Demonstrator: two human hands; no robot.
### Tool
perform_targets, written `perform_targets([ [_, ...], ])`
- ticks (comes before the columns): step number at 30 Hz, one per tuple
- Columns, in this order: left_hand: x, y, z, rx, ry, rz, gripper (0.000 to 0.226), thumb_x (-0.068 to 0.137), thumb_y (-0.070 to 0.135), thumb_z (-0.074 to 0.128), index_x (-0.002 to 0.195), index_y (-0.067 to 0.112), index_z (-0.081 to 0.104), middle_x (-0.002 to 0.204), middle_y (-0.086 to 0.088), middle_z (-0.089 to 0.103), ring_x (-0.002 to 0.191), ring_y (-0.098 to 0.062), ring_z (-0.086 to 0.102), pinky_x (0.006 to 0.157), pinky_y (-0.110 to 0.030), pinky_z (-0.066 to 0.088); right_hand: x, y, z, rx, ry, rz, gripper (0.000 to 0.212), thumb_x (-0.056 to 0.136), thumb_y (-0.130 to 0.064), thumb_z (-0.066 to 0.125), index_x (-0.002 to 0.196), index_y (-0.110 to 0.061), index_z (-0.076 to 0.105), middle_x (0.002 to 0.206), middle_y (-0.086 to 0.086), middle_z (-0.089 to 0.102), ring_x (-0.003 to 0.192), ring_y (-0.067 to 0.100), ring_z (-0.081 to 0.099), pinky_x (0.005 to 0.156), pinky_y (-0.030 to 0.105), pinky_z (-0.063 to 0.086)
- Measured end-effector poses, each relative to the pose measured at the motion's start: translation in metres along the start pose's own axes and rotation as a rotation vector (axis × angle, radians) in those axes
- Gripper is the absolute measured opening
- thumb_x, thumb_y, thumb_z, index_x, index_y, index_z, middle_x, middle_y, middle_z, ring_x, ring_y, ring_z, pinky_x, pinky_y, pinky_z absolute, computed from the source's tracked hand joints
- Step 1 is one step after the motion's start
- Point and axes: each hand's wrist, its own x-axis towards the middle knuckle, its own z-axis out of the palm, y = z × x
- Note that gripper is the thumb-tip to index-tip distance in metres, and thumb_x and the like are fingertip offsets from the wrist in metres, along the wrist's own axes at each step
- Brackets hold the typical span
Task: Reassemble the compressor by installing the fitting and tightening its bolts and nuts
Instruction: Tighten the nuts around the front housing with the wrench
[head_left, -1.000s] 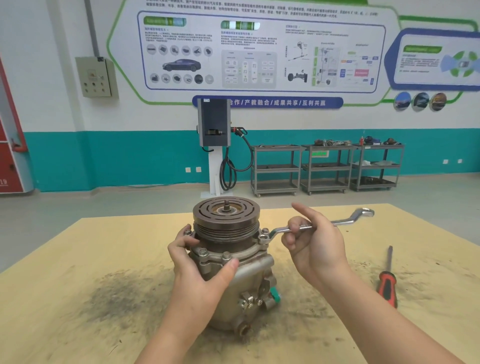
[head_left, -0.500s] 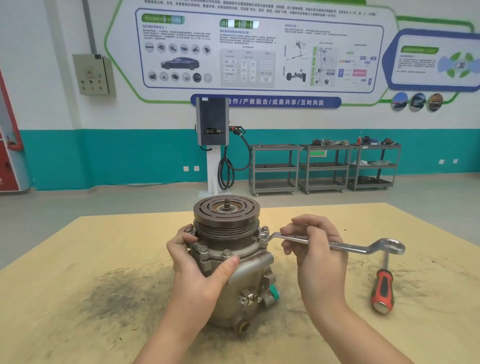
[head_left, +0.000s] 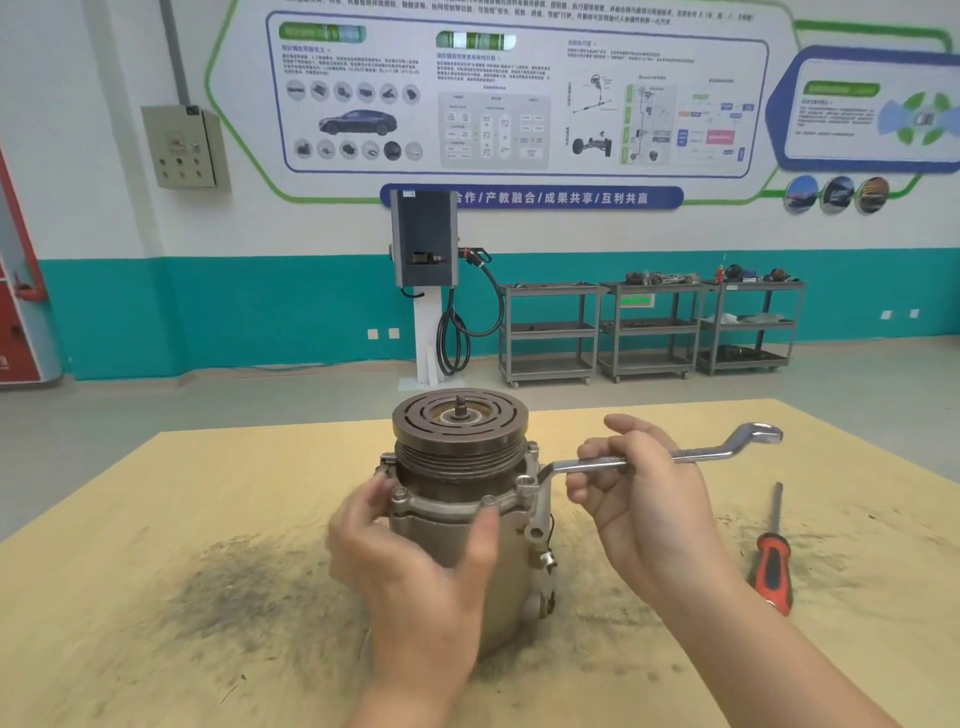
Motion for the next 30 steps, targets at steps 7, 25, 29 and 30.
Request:
perform_targets([
  [7,0.044,-0.03,-0.029,-0.152,-0.452,-0.362,0.097,0.049,0.075,0.065,0.135,0.045,0.032,0.13,0.028,0.044,0.121,0.004,0.046,0.104,-0.03,0.04,0.011,-0.001,-0.003,0.034,-0.05,0.044,0.016,0.098,0.0,0.037,0.1,-0.009,0.049,0.053,0.004,0.056,0.041,0.016,0.05,0.04,0.024,0.043],
  [25,0.048,-0.036,-0.032,-0.196,-0.552,-0.283,0.075,0.039,0.08,0.078,0.107,0.068,0.048,0.114,0.027,0.065,0.107,0.003,0.061,0.093,-0.031,0.047,-0.038,0.031,-0.002,-0.386,-0.113,-0.761,0.017,0.091,-0.028,0.053,0.087,-0.044,0.056,0.072,-0.004,0.069,0.057,0.011,0.063,0.059,0.016,0.05],
  [29,0.047,-0.035,-0.032,-0.186,-0.554,-0.271,0.073,0.044,0.076,0.08,0.109,0.062,0.05,0.115,0.022,0.066,0.11,-0.001,0.061,0.098,-0.038,0.047,-0.042,0.038,0.006,-0.593,-0.153,-0.908,0.016,0.095,-0.033,0.046,0.093,-0.049,0.05,0.079,-0.012,0.064,0.061,0.004,0.059,0.056,0.013,0.046],
  [30,0.047,-0.035,-0.032,-0.18,-0.554,-0.269,0.072,0.045,0.075,0.08,0.109,0.062,0.05,0.115,0.022,0.066,0.11,-0.002,0.061,0.098,-0.038,0.047,-0.043,0.039,0.008,-0.653,-0.164,-0.938,0.014,0.097,-0.036,0.044,0.093,-0.049,0.047,0.08,-0.011,0.061,0.06,0.003,0.057,0.055,0.012,0.044],
])
